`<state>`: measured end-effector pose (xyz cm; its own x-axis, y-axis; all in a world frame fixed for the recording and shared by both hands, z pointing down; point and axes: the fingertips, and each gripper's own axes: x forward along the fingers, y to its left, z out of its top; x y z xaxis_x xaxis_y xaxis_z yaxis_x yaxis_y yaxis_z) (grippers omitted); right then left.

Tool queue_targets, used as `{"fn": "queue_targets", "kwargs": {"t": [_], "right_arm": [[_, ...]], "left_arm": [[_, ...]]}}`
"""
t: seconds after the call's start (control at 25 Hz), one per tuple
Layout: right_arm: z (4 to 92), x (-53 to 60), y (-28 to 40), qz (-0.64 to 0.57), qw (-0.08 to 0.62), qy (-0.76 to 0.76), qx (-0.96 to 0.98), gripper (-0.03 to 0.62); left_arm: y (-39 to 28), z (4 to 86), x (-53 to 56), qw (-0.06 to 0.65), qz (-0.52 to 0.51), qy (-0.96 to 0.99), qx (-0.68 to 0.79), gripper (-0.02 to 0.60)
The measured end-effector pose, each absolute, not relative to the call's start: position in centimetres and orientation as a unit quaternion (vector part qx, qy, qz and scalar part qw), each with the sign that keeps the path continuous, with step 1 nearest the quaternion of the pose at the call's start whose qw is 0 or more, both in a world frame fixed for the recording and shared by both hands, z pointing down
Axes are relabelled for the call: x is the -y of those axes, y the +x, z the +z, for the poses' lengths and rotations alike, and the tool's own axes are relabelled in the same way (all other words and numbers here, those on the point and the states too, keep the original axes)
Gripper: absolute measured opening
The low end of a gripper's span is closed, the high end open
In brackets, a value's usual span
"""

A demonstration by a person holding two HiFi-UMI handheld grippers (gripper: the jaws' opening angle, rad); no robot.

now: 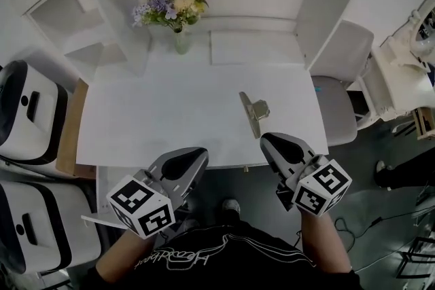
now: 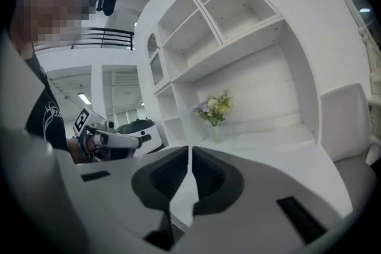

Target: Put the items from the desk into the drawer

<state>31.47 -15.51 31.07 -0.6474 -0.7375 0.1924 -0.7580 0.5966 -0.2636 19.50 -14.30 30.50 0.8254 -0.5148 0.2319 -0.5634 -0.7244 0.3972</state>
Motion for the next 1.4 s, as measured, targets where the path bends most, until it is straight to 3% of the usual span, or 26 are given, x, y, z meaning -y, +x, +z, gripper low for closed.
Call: {"fn": "queue_targets", "kwargs": {"t": [0.32, 0.4, 0.56, 1.4], "right_arm": [[36.7, 20.3, 36.4, 0.194, 0.056, 0.450, 0.870, 0.020], [38.0, 21.6, 37.1, 0.204, 0.065, 0.456, 0.864, 0.126], [40.6, 23.9, 38.0, 0.223, 0.080, 0.460, 0.856, 0.155], [51.6, 29.3, 39.0, 0.315, 0.171, 0.477, 0.803, 0.139]], "left_arm": [[21.6, 32.8, 16.9, 0.249, 0.065, 0.915, 0.312, 0.009], [21.7, 33.3, 17.5, 0.252, 0.068, 0.911, 0.318, 0.009], [21.5, 34.0, 18.5, 0.255, 0.070, 0.905, 0.332, 0.009], [18.2, 36.8, 20.2, 0.277, 0.086, 0.877, 0.384, 0.009]]}}
